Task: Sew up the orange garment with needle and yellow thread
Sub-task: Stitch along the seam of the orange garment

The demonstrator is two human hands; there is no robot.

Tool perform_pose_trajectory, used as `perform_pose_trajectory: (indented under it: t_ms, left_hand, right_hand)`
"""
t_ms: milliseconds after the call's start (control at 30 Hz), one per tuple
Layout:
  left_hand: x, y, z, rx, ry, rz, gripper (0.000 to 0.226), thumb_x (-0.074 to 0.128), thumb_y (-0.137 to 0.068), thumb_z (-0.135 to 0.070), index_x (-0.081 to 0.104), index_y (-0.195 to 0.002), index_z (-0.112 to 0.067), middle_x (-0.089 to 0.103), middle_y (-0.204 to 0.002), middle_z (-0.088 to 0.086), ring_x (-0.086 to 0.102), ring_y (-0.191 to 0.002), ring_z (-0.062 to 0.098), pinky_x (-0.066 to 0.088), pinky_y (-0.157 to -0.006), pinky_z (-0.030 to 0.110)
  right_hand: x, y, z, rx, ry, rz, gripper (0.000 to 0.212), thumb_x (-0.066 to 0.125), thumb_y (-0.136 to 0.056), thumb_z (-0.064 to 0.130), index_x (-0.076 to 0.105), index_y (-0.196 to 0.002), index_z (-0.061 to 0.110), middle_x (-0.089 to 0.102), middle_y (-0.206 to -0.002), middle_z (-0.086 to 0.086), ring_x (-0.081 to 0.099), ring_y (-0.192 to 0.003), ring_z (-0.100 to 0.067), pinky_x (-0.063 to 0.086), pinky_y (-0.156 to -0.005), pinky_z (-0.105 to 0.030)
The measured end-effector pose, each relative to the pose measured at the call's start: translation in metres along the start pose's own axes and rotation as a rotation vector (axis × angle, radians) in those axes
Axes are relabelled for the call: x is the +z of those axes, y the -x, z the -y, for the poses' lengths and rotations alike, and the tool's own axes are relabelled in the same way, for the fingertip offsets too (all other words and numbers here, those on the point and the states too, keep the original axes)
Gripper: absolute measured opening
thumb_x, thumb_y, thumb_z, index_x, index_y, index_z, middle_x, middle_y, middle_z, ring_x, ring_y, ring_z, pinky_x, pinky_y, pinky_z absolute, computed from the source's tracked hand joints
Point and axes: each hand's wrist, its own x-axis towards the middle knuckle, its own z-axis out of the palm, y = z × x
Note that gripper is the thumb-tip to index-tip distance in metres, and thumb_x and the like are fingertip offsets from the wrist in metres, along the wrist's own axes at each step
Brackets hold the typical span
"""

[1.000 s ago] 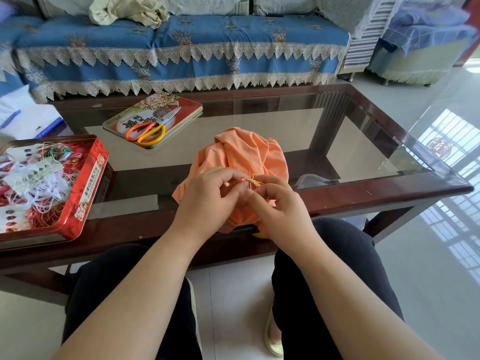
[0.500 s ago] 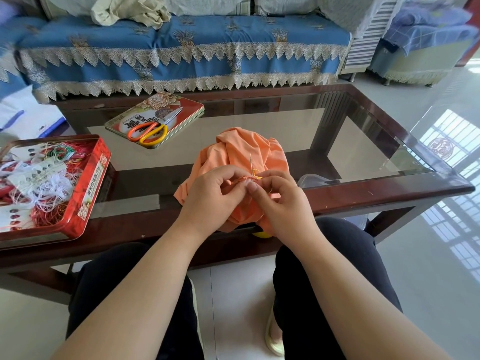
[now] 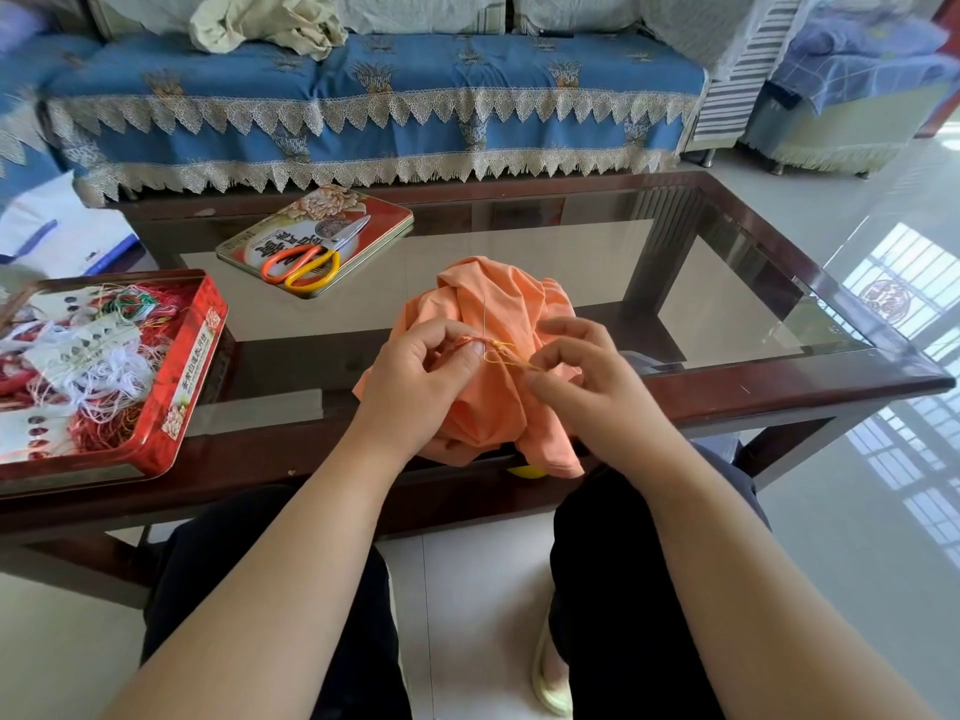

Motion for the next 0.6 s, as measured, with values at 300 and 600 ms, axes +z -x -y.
perform_pose_trajectory:
  t_ms: [300, 600]
  left_hand:
    - [0.002, 0.001, -0.003, -0.027, 0.005, 0.072, 0.007, 0.06, -0.093, -0.036, 0.063, -0.095, -0.043, 0.059, -0.106, -0.017, 0.053, -0.1, 0.001, 0.042, -0.075, 0.015]
    - [0.003, 0.0, 0.001, 0.022, -0.004, 0.075, 0.008, 0.059, -0.094, -0.034, 0.064, -0.094, -0.041, 0.061, -0.102, -0.021, 0.055, -0.098, -0.003, 0.043, -0.075, 0.011]
  right_hand:
    - [-0.019, -0.025, 0.011, 0.121, -0.449, 0.044, 0.023, 0.055, -0.096, 0.025, 0.063, -0.087, 0.005, 0.049, -0.064, -0.001, 0.036, -0.049, -0.009, 0.032, -0.045, -0.019]
    - [-0.006, -0.046, 0.012, 0.223, -0.722, 0.122, 0.014, 0.048, -0.099, 0.012, 0.052, -0.086, 0.01, 0.053, -0.067, -0.001, 0.045, -0.047, -0.007, 0.035, -0.039, -0.015]
